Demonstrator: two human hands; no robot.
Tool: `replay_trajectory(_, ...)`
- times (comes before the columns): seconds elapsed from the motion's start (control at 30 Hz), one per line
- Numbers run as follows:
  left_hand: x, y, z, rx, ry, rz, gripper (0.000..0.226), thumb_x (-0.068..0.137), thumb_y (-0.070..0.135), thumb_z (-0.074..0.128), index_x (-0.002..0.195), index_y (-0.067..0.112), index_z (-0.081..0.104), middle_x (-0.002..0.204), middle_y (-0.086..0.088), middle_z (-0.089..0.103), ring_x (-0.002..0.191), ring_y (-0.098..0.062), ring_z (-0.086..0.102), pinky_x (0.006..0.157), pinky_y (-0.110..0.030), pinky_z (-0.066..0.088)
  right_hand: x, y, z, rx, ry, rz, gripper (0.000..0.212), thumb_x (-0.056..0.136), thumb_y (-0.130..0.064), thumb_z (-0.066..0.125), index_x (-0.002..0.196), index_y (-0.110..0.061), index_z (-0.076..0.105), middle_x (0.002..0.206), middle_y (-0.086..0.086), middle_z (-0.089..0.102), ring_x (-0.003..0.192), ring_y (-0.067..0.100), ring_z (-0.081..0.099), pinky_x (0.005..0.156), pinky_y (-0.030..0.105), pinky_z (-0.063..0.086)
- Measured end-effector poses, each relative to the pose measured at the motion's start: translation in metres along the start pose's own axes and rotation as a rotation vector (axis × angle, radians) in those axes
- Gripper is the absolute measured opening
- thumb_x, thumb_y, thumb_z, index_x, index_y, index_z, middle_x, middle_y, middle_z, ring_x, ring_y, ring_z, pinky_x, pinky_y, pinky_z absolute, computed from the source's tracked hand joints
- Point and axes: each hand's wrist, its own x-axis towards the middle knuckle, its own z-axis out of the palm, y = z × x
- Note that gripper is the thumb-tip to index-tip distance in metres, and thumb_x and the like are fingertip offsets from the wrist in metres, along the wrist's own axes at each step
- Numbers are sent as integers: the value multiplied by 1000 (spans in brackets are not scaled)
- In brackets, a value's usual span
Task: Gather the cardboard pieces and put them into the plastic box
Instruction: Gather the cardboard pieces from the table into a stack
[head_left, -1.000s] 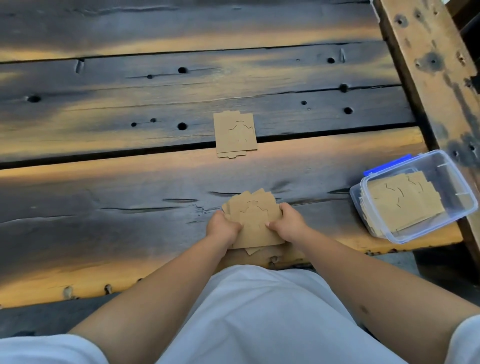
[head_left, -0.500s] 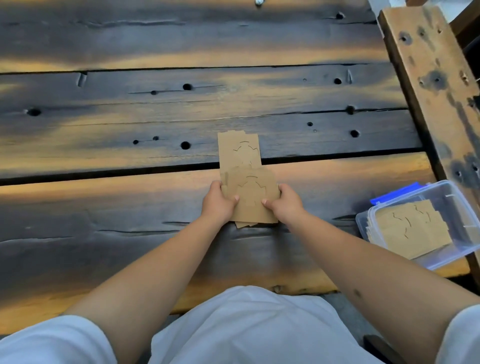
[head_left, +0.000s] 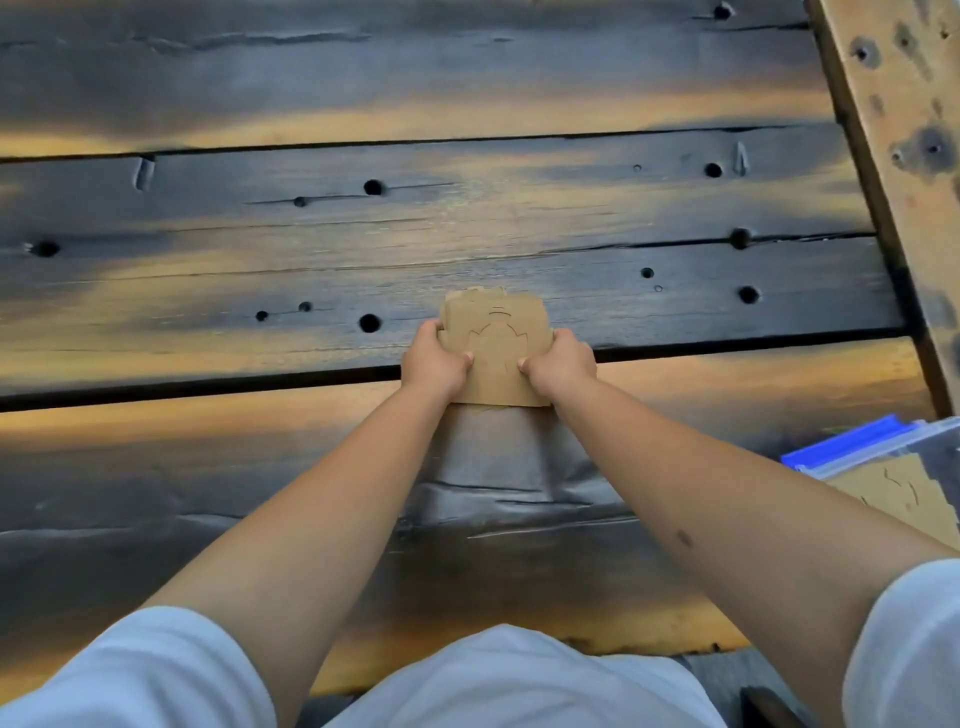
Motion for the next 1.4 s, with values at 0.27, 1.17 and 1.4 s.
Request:
replay_trajectory(0.27, -7, -7, 2, -71, -28, 72, 46, 82, 16, 69, 123, 25, 50, 113, 0, 64, 102, -20, 60, 91, -36, 49, -4, 14, -2, 130, -13, -33, 51, 81, -29, 74, 122, -16, 46, 123, 10, 60, 110, 29, 57, 87, 34, 45)
replay_trajectory(1.17, -184, -144, -57, -28, -34, 442, 44, 83, 7, 67, 107, 36, 46, 107, 15, 60, 98, -2, 55, 77, -9, 37, -190, 120, 50, 64, 85, -544, 36, 78, -16, 74, 111, -19, 60, 107, 4, 71, 102, 25, 63, 87, 39, 51)
replay_trajectory(1.4, -202, -184, -51, -59, -113, 419, 50, 78, 1, 66, 96, 46, 54, 96, 27, 63, 93, 7, 59, 75, -3, 40, -223, 154, 84, 57, 96, -460, 27, 81, -17, 73, 101, -15, 55, 100, 7, 70, 97, 28, 63, 81, 40, 50)
